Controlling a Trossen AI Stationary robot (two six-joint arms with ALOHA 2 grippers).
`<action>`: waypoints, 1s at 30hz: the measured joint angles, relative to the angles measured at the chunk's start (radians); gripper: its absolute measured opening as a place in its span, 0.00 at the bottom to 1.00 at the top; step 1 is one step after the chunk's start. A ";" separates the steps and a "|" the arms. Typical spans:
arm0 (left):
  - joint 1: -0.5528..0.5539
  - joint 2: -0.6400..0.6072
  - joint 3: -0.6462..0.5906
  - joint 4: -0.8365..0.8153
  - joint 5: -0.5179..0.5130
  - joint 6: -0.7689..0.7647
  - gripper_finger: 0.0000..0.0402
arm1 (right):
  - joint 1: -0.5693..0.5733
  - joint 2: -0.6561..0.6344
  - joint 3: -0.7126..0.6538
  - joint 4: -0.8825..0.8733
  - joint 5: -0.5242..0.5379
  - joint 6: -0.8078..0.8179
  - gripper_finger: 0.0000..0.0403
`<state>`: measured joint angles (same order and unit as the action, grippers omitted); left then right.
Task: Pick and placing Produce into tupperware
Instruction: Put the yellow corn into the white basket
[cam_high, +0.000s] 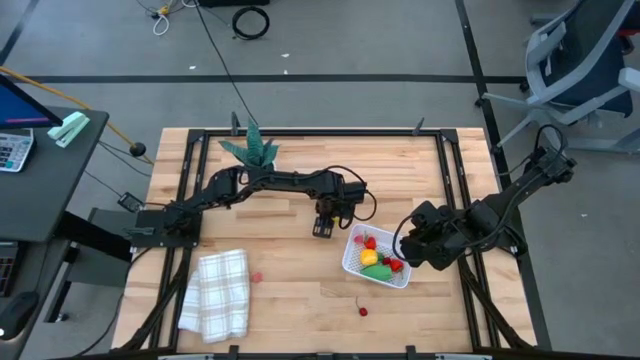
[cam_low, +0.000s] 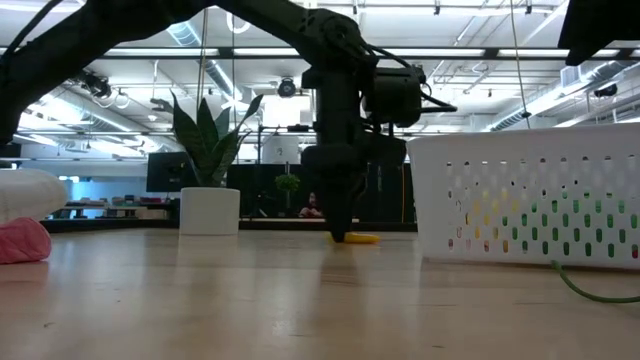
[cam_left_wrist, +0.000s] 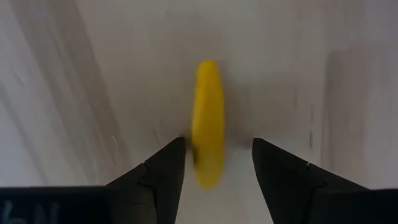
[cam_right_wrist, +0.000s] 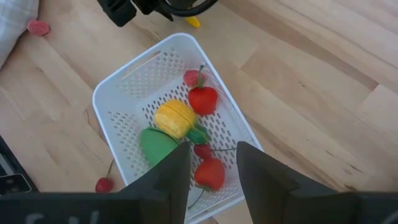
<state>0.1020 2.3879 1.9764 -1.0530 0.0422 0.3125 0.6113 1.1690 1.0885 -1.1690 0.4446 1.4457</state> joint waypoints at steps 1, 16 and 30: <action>0.000 0.000 -0.001 0.006 -0.001 -0.016 0.47 | 0.000 0.000 0.000 0.000 0.000 0.000 0.34; -0.051 -0.032 0.046 -0.021 0.002 -0.186 0.03 | 0.000 0.000 0.000 -0.001 0.000 -0.007 0.34; -0.263 -0.197 0.165 0.146 -0.042 -0.395 0.03 | 0.070 0.000 0.220 0.163 0.094 -0.070 0.32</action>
<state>-0.1609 2.1910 2.1414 -0.9067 0.0006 -0.0830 0.6816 1.1687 1.3081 -1.0059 0.5381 1.3754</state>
